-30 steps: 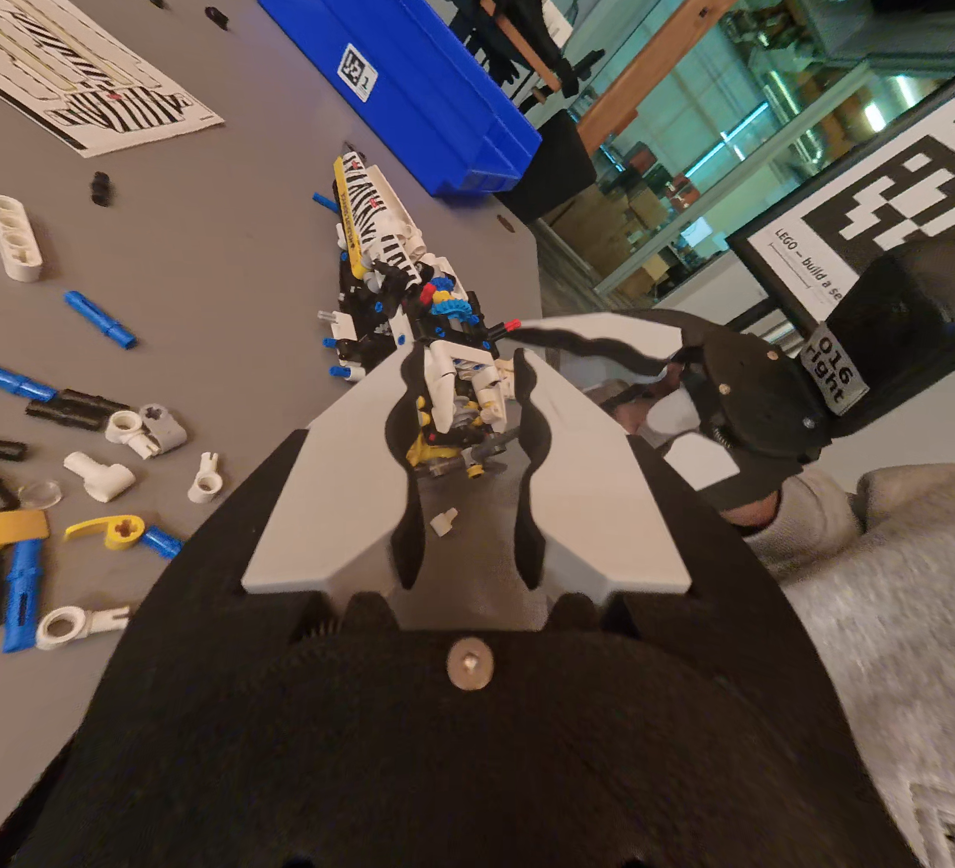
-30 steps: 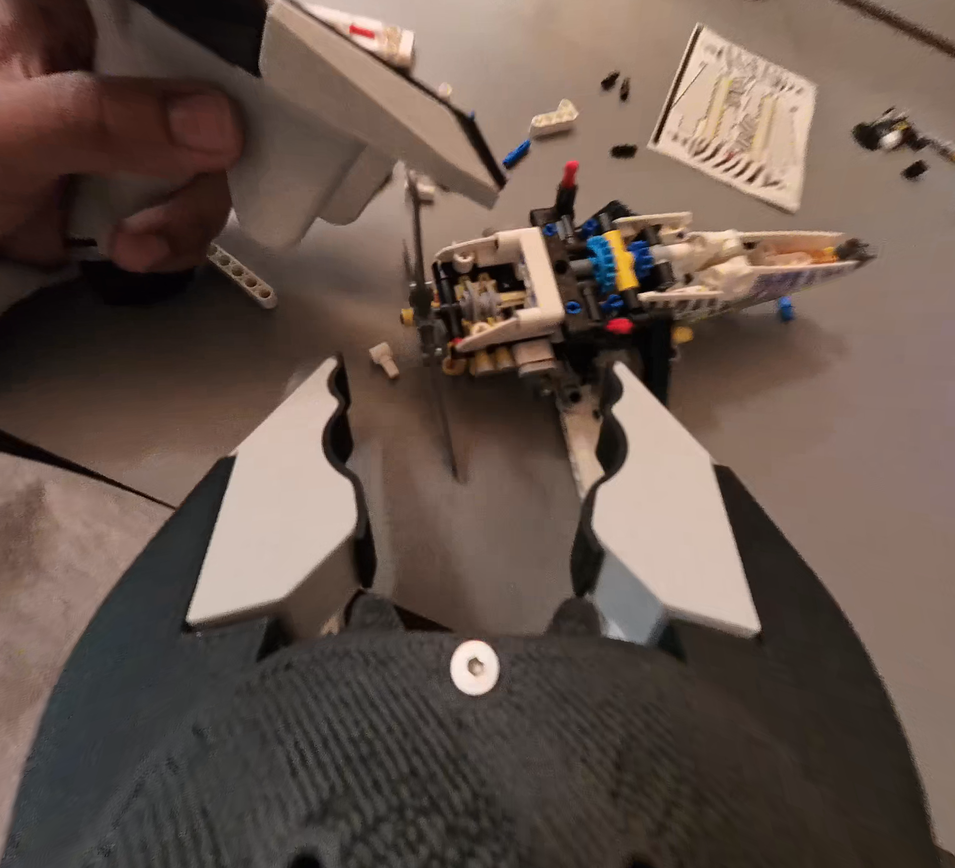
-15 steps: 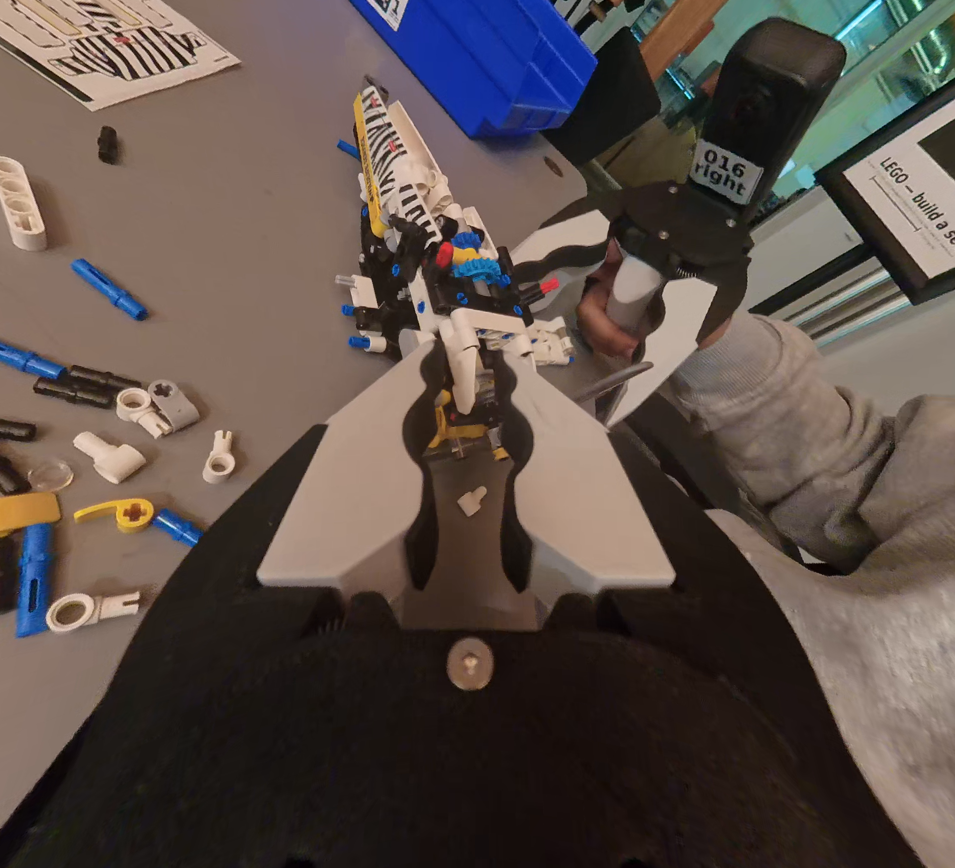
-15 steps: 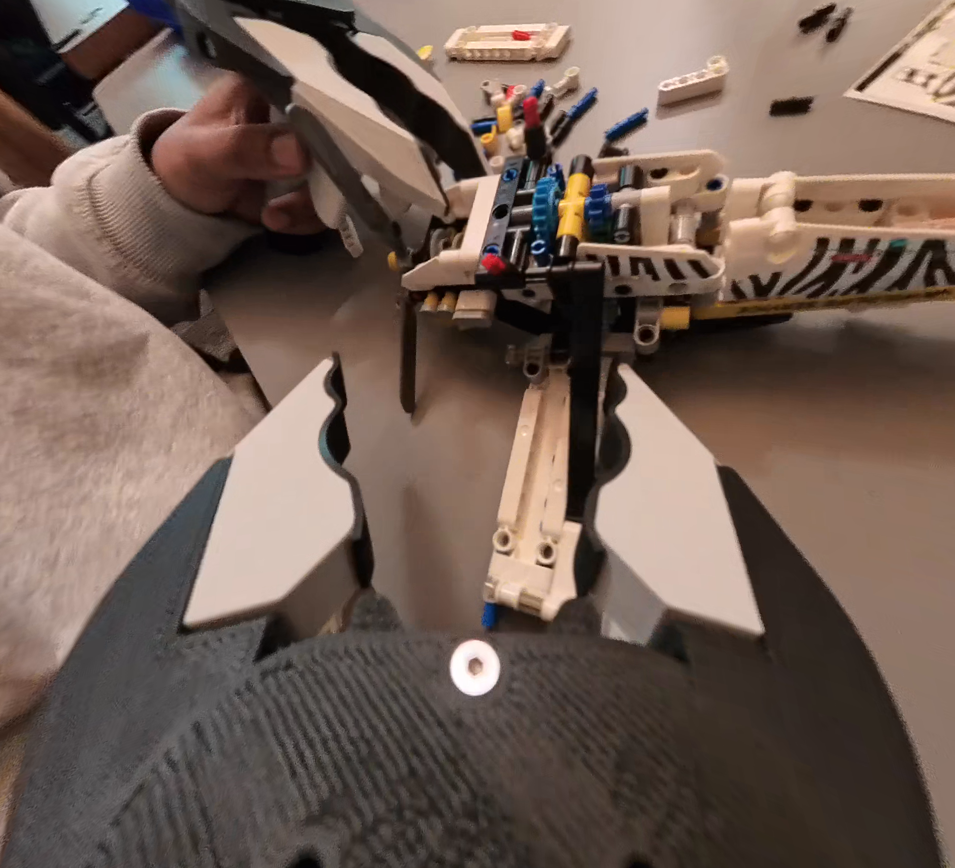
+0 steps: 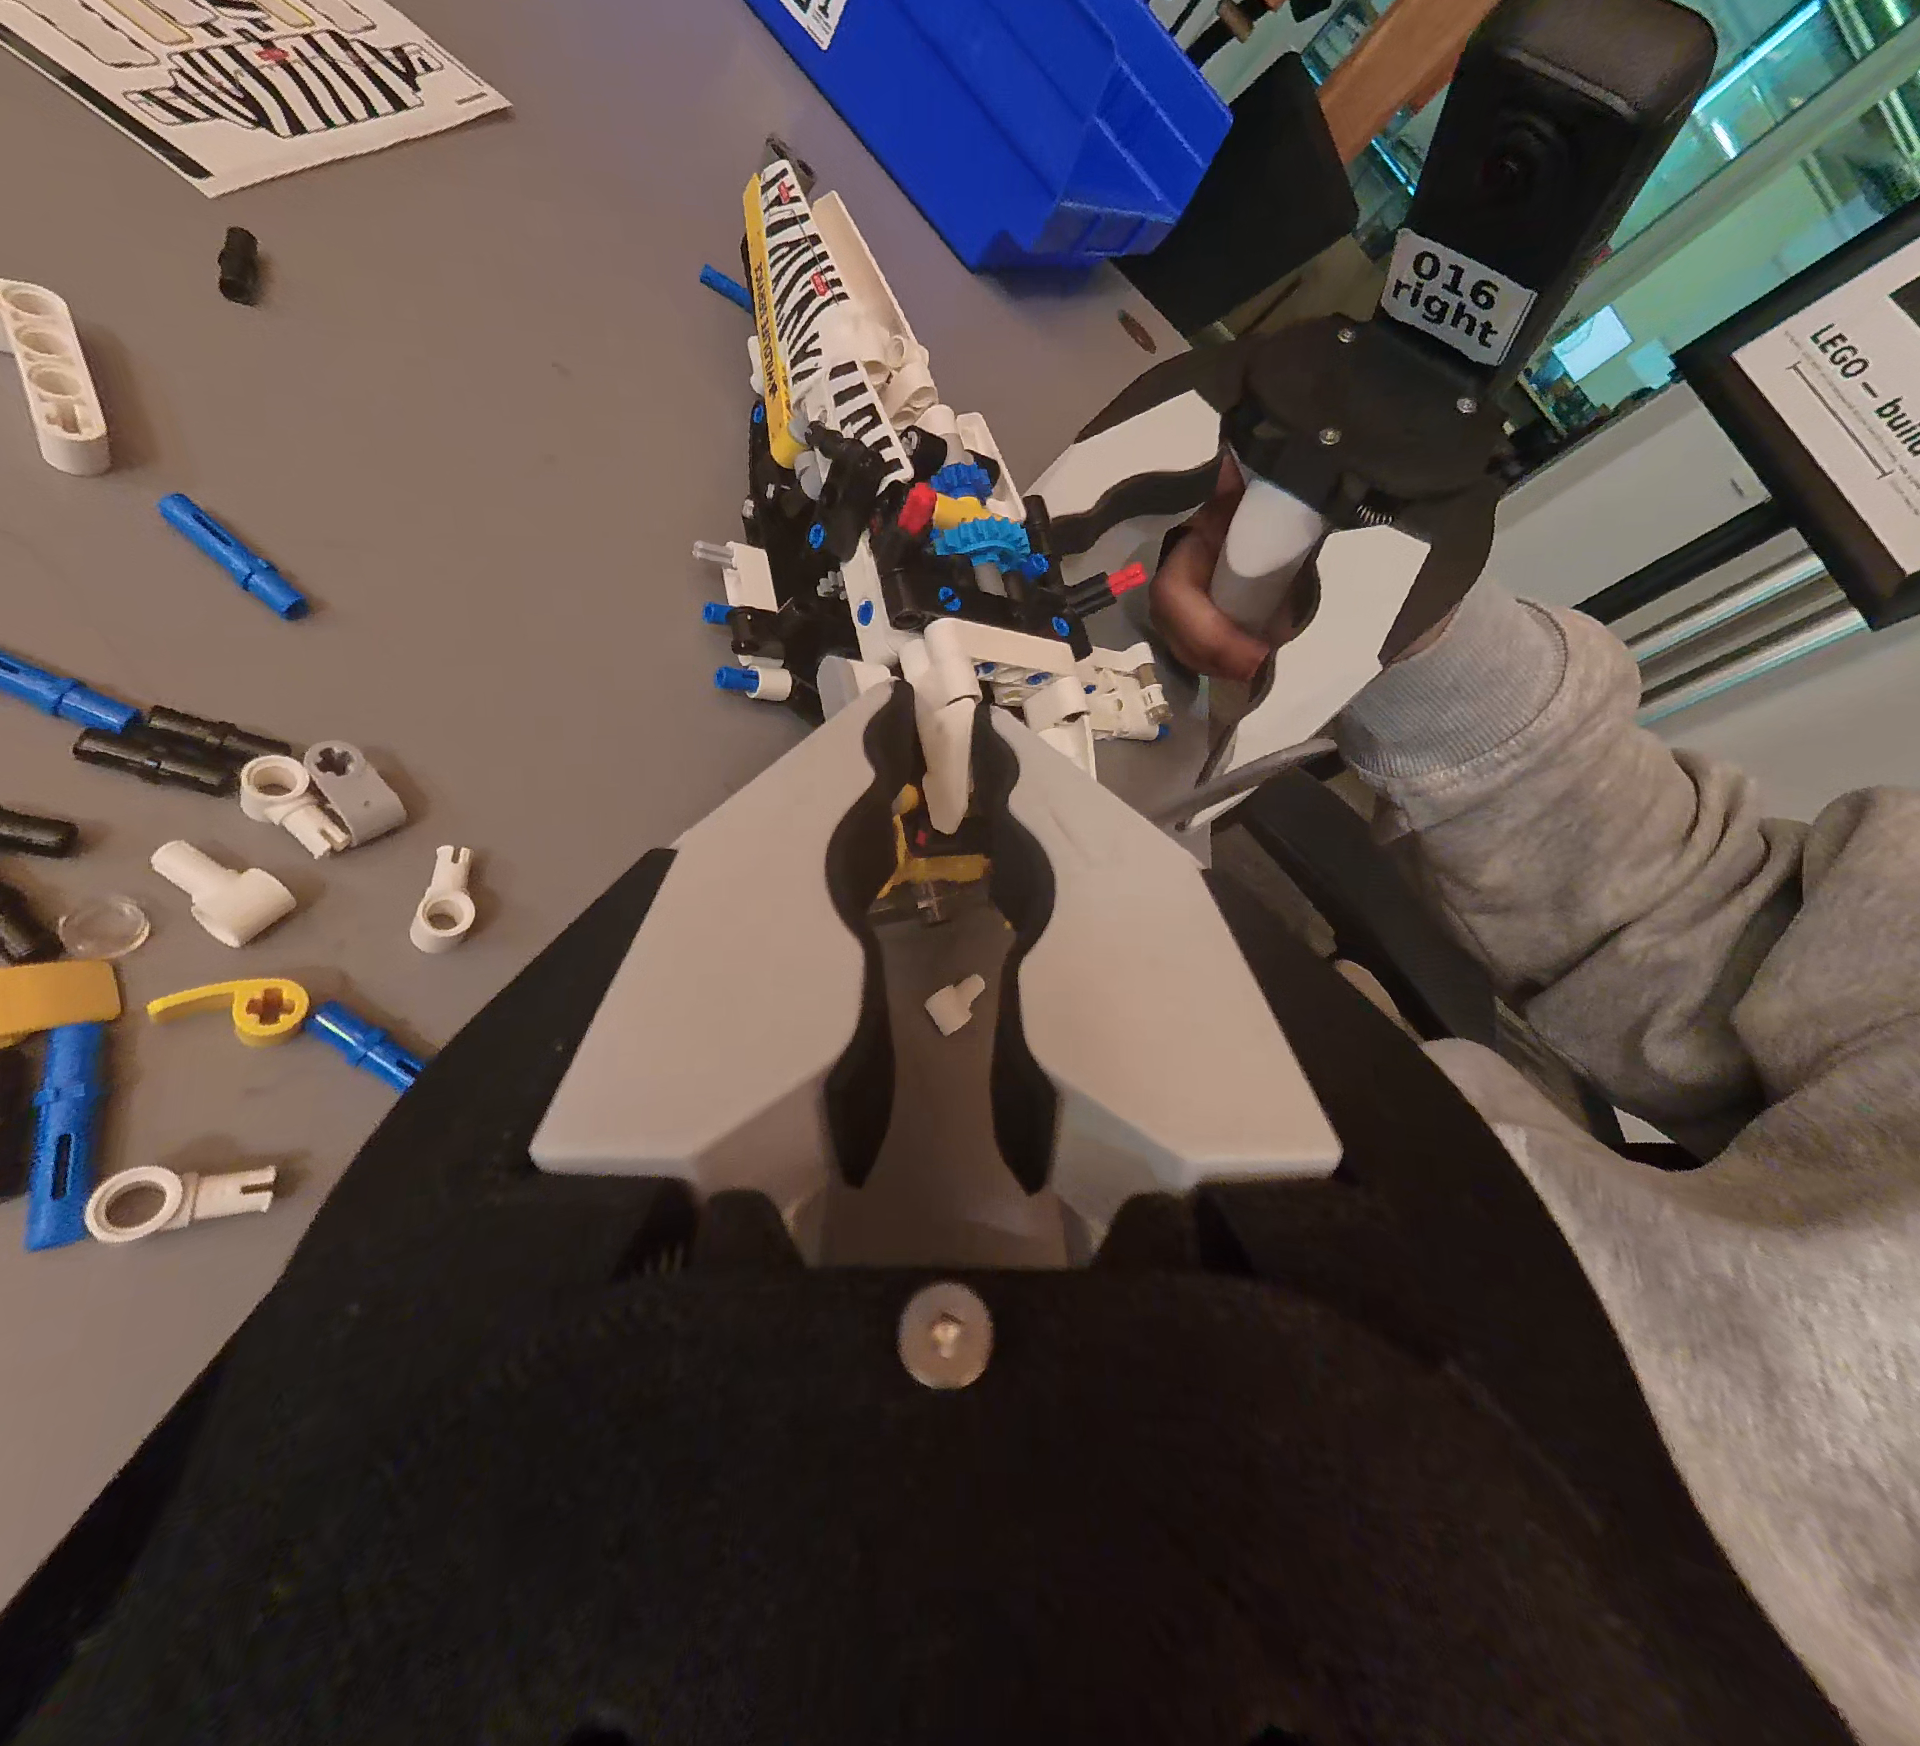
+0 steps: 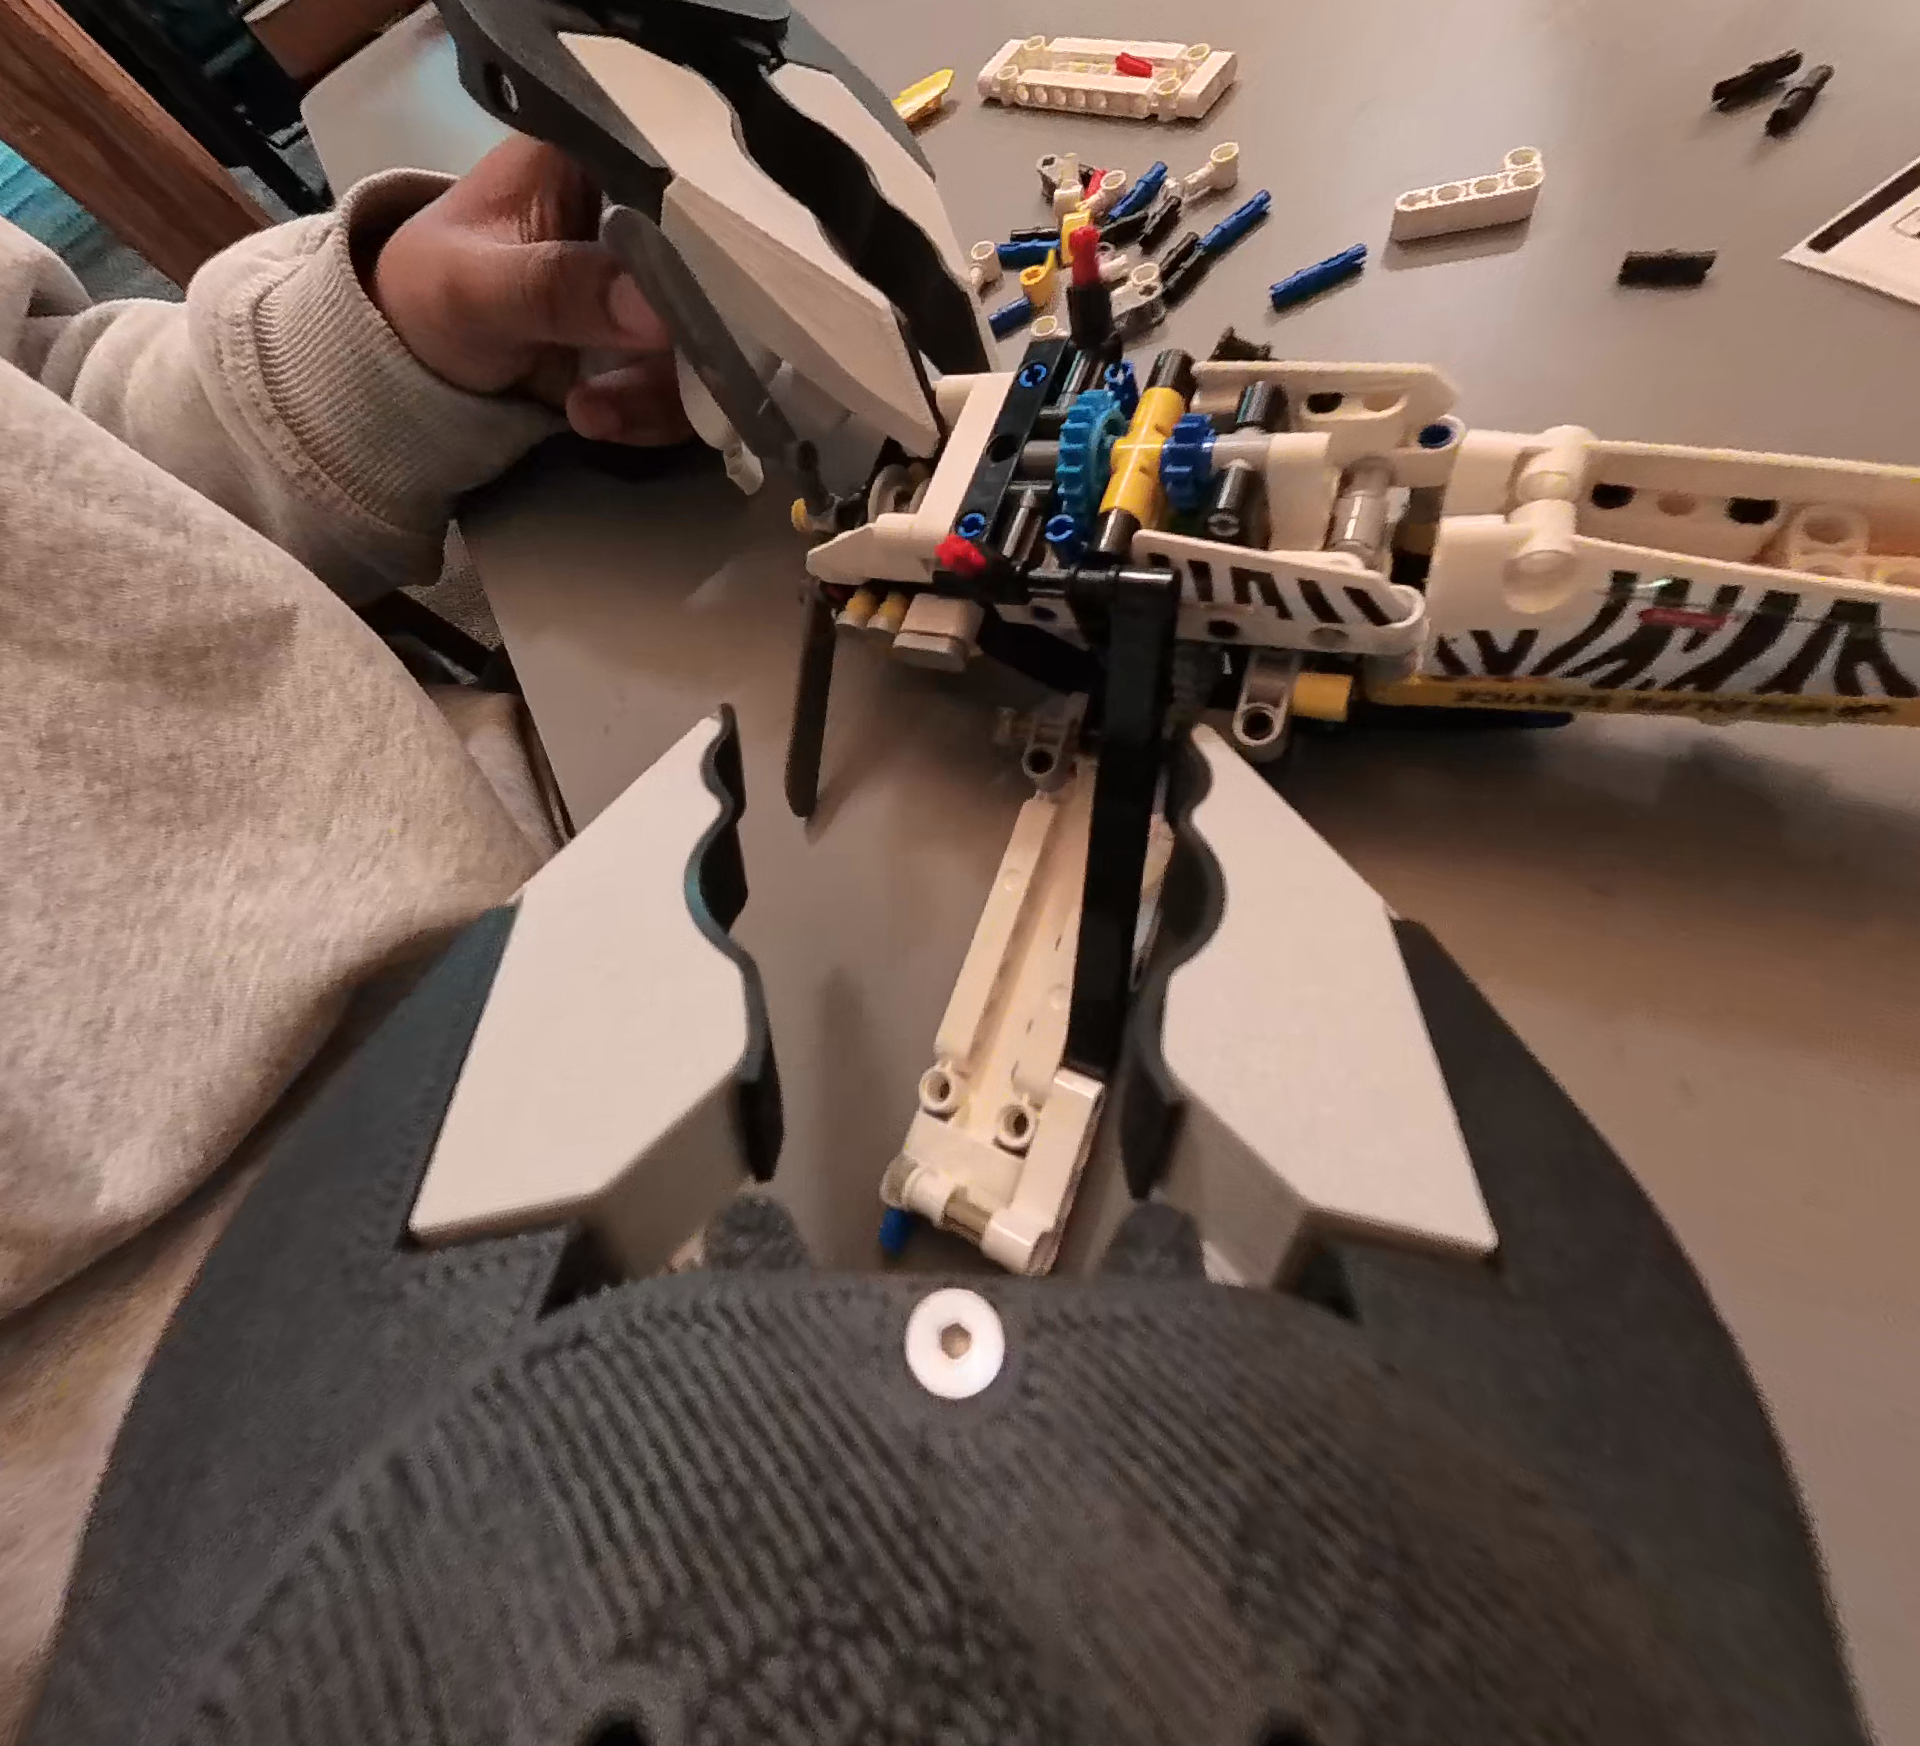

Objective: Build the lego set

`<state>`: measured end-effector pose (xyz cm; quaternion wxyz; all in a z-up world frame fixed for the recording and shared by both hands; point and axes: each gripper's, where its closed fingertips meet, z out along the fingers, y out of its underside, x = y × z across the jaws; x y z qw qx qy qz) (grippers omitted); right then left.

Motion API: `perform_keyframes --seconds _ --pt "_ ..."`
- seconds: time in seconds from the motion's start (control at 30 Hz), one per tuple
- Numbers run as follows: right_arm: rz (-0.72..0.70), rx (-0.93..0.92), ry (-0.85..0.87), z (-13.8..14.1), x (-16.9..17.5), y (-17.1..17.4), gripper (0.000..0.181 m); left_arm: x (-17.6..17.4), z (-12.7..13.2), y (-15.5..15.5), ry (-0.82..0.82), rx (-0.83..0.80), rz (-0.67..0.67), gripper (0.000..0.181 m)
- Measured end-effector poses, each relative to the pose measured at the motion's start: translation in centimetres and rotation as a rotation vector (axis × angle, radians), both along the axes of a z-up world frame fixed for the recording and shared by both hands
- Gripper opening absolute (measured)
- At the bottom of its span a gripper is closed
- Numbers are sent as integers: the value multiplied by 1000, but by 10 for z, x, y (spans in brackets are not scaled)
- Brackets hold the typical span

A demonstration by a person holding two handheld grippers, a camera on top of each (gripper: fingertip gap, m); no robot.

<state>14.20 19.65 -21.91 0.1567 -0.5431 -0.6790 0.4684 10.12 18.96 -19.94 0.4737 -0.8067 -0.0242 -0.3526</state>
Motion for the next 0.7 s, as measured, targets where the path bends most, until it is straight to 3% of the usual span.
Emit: perform_keyframes --seconds 0.2,0.43,0.7 --pt "-37 74 -23 -5 0 -2 83 1 0 0 19 5 -3 10" --pt "-119 150 -22 -3 3 7 72 2 -1 0 28 1 -3 9" --pt "-109 48 -10 -3 3 2 65 1 -1 0 22 2 7 9"
